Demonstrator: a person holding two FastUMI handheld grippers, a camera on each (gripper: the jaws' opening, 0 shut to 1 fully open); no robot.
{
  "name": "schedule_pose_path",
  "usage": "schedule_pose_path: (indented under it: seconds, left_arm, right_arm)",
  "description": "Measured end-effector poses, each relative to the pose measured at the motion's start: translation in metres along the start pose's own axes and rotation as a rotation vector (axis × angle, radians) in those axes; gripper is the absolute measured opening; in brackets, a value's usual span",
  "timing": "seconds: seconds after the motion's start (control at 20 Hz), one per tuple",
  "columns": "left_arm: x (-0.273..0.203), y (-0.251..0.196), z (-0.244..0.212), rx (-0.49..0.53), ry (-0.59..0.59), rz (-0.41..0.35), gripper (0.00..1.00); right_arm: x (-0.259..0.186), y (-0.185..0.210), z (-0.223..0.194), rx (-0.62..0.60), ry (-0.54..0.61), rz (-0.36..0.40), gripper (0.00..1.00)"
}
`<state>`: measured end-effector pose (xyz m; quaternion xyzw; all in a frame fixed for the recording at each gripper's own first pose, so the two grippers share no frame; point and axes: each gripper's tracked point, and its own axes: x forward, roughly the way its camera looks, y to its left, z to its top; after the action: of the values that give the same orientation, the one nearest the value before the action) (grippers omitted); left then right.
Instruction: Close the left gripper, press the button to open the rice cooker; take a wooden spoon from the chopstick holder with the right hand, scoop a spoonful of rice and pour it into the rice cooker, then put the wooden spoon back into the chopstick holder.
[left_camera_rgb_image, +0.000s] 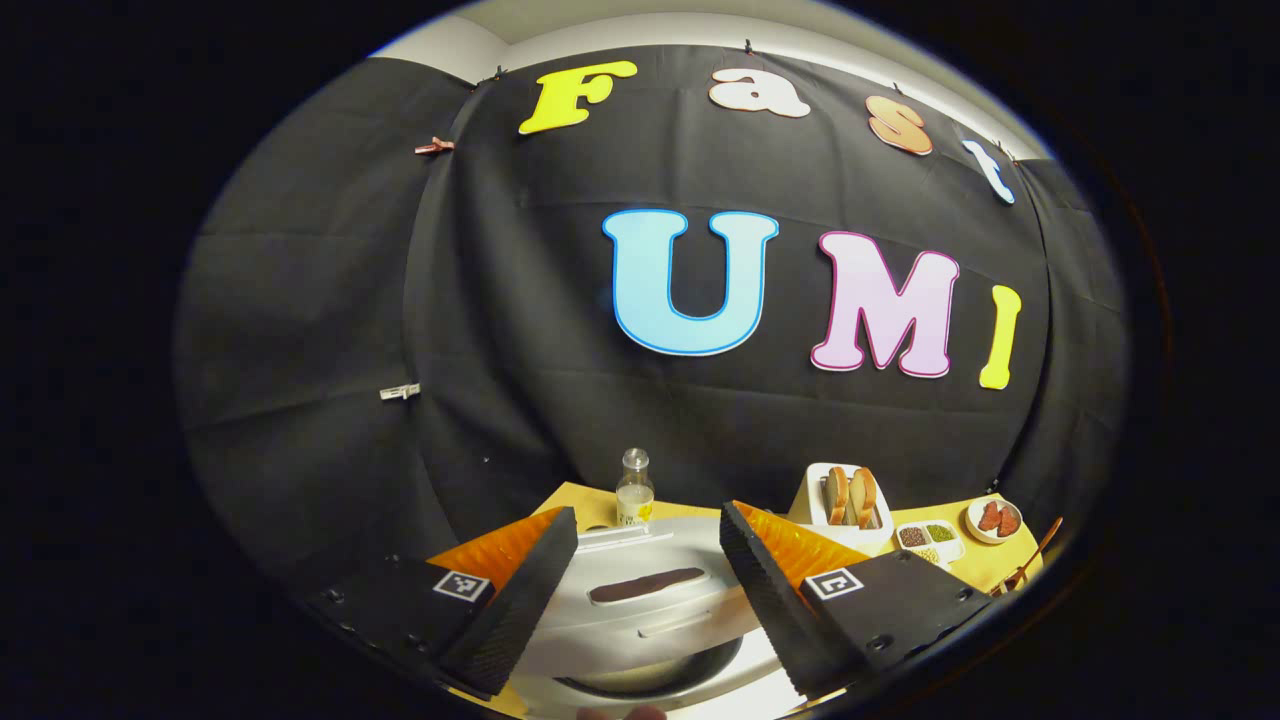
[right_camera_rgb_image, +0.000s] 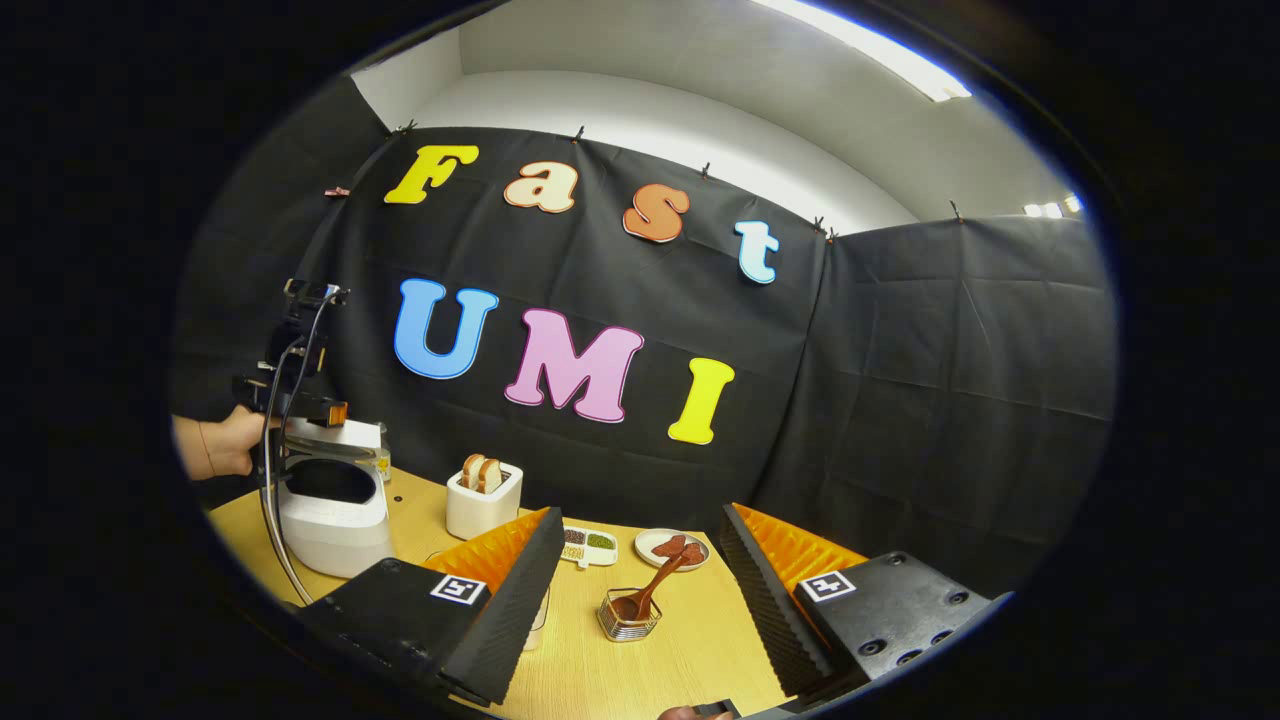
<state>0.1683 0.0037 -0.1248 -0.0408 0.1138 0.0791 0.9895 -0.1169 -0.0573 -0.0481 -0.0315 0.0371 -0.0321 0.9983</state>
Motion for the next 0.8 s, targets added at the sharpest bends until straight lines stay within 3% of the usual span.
schedule_pose_path:
  seconds: [0.3,0.8]
  left_arm:
    - [-0.010,-0.007,-0.052,-0.022,0.085,0.007,1.00]
    - [-0.025,-0.012,-0.108,0.046,0.186,0.033,1.00]
  right_arm:
    - [-0.006,0.001,-0.001,-0.042,0.000,0.008,0.96]
    - [0.000,0.004,-0.011,-0.037,0.021,0.027,0.98]
